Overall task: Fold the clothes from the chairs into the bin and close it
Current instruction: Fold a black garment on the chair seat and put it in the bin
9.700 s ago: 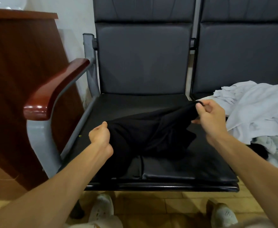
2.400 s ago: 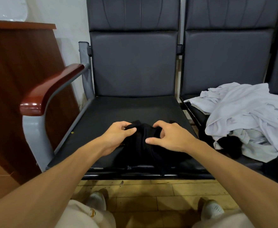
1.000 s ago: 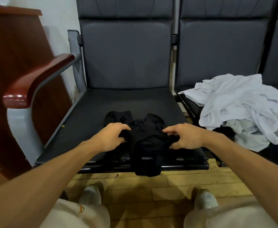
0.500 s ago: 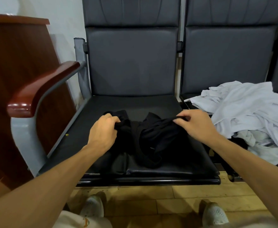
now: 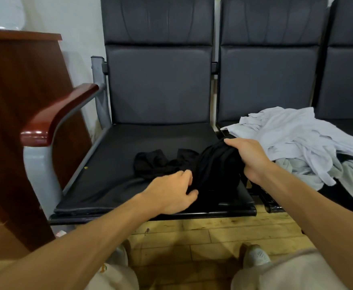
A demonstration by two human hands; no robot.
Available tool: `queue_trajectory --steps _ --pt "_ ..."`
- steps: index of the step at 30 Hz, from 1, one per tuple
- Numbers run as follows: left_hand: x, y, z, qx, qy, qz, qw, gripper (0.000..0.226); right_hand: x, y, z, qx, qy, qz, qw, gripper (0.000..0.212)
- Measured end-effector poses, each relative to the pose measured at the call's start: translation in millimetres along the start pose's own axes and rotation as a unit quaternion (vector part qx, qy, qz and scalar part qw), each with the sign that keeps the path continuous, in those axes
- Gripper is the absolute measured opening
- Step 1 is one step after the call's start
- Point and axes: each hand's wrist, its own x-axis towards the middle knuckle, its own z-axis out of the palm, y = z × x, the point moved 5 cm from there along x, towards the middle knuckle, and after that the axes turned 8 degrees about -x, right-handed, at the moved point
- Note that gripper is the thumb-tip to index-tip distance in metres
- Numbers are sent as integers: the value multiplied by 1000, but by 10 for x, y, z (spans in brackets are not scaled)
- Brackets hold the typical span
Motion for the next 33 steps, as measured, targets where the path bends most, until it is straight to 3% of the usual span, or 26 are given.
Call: queue_trajectory --steps 3,6,9,11,13,14,15,17,19,21,23,25,27,29,31,33 --pt "77 -101 223 10 -45 -53 998 48 -9 23 13 -2 -17 16 1000 27" --pt "220 -153 246 1 -20 -53 998 19 -10 52 39 -44 -21 11 999 24" --pt "346 -238 121 -160 24 -111 981 19 15 23 20 -76 5 -15 997 16" --pt "365 -236 -16 -377 56 -149 912 13 59 21 -21 -81 14 -24 996 17" --pt "318 -151 -177 -575 62 -154 801 14 91 37 -62 -100 12 -27 995 17" --pt "272 -97 -266 -631 61 -134 762 16 108 42 -82 -118 9 -29 993 17" --pt "219 -43 -360 -660 55 -101 743 17 116 41 -98 -138 6 -33 990 20" --pt "103 77 -482 -649 5 -17 761 10 102 33 -102 -189 -21 -48 981 22" --pt "3 160 -427 -604 -90 32 791 14 32 42 -50 -251 -101 -59 961 17" --pt "-51 145 -257 -569 -191 19 799 32 -91 94 28 -334 -205 -66 918 15" --pt "-82 88 -116 -526 -258 7 810 48 -216 190 94 -412 -315 -66 853 23" --pt "-117 51 -71 -470 -280 14 837 43 -356 281 125 -443 -417 -31 793 27" --pt "-125 -29 -86 -409 -243 -3 880 40 -435 317 128 -443 -463 0 767 31" --pt "-87 -185 -118 -315 -159 -32 935 49 -359 272 135 -457 -401 -39 793 30" --pt "-33 -376 -187 -203 -73 -52 975 50 -186 211 96 -501 -262 -111 817 26" --pt "5 -596 -248 -119 1 -93 988 45 -55 187 57 -572 -157 -162 788 19"
